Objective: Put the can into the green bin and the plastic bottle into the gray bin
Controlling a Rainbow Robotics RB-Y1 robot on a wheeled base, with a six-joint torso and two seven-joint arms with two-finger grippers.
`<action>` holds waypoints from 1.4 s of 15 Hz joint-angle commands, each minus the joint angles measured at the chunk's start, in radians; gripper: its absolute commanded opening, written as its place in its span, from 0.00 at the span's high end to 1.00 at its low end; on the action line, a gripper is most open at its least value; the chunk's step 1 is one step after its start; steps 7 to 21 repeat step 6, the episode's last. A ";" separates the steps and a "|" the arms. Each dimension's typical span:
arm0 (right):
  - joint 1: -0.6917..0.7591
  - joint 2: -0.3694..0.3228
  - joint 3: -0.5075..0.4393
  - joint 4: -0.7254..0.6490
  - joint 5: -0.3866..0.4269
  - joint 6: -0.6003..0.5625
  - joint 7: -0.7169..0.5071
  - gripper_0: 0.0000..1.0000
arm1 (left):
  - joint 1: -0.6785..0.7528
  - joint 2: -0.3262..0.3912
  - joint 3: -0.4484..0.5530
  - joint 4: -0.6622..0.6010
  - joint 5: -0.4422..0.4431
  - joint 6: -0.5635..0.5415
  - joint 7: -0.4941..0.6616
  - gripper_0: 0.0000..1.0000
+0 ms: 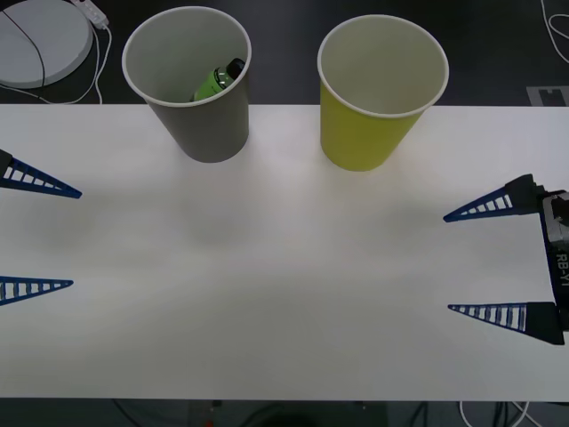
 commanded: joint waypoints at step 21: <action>0.017 0.001 -0.010 0.001 -0.012 -0.004 0.008 0.00 | 0.000 0.000 0.000 0.000 0.000 0.000 0.000 0.00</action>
